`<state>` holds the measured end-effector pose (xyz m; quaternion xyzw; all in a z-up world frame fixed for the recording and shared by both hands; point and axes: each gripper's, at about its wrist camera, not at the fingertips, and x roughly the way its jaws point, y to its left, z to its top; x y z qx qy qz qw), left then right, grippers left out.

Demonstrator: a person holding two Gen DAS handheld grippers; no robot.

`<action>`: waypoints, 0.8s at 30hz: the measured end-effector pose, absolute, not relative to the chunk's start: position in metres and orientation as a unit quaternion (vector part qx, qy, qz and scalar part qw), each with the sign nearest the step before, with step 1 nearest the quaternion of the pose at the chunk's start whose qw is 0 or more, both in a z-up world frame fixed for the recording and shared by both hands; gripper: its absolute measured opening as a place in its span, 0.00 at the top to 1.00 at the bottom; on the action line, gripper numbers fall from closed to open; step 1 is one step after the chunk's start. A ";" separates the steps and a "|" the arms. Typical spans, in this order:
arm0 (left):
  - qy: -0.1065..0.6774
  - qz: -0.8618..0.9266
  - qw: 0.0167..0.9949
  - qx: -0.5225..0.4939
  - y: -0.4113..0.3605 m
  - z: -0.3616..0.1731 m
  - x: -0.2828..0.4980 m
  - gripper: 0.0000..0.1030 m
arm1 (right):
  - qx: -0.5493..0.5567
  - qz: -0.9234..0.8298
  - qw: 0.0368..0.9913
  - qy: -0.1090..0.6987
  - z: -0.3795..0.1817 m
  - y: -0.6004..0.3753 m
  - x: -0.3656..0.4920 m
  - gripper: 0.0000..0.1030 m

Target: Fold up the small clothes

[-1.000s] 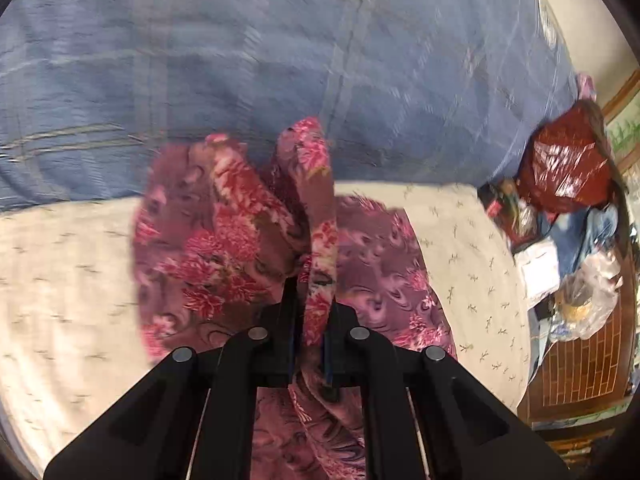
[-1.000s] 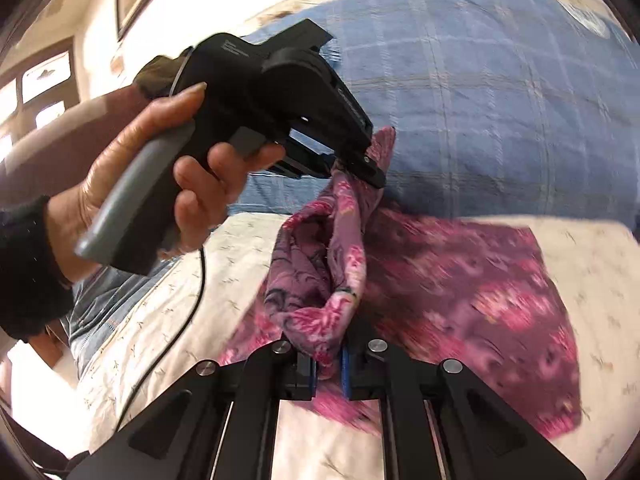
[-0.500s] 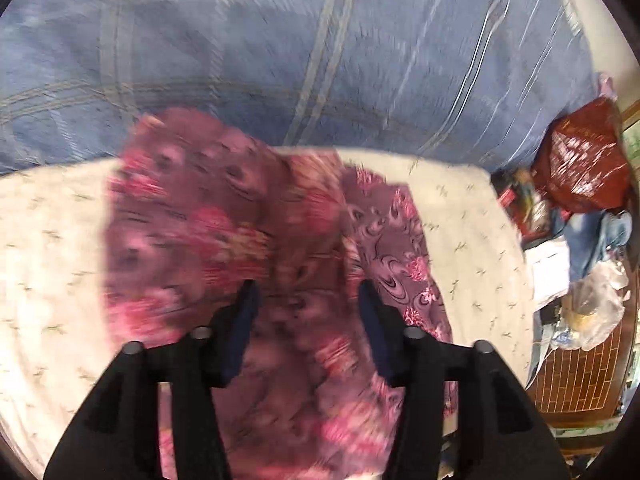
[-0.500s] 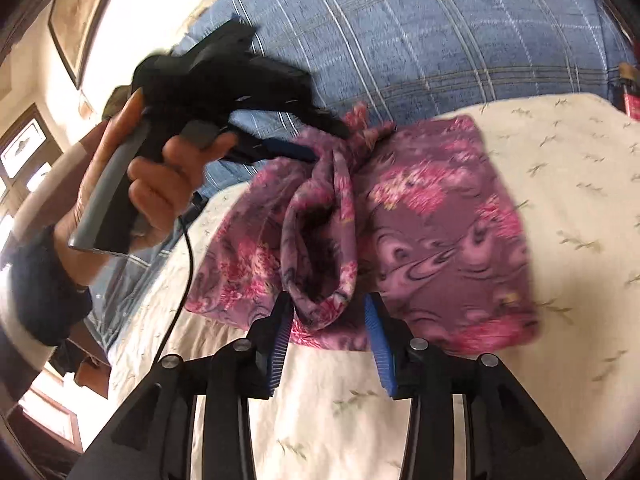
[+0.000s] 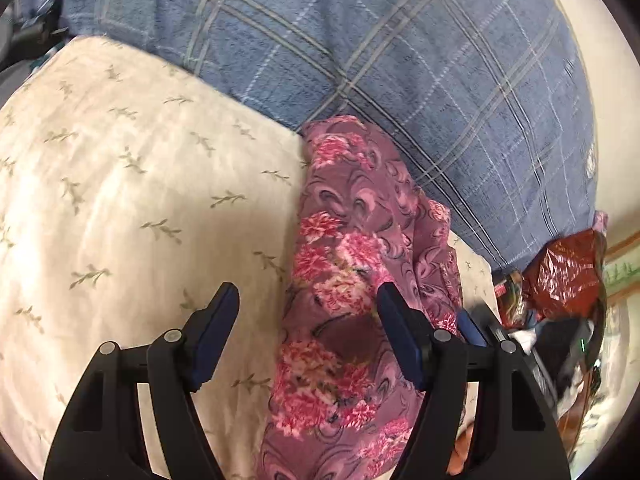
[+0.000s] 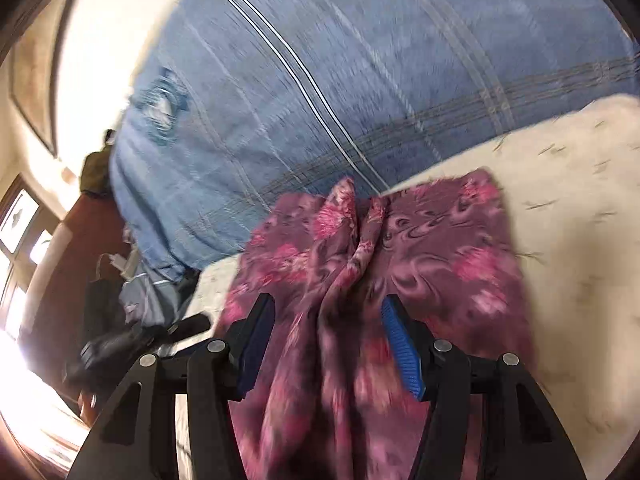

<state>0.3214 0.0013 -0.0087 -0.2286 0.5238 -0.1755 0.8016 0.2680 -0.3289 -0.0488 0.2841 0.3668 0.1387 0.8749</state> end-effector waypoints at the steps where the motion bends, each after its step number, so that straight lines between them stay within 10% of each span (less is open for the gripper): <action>1: 0.520 -0.182 0.804 -0.223 0.000 -0.009 0.322 0.31 | 0.293 0.141 0.870 0.371 -0.055 -0.328 0.280 0.43; 6: 0.527 -0.191 0.796 -0.228 -0.005 -0.020 0.332 0.31 | 0.280 0.168 0.861 0.391 -0.063 -0.307 0.313 0.56; 7: 0.528 -0.198 0.793 -0.230 -0.012 -0.021 0.332 0.31 | 0.261 0.169 0.864 0.397 -0.061 -0.302 0.319 0.86; 8: 0.529 -0.205 0.792 -0.227 -0.016 -0.019 0.332 0.31 | 0.235 0.170 0.867 0.406 -0.059 -0.295 0.323 0.91; 24: 0.534 -0.205 0.815 -0.090 -0.060 -0.014 0.316 0.31 | 0.343 0.091 0.854 0.381 -0.080 -0.397 0.297 0.86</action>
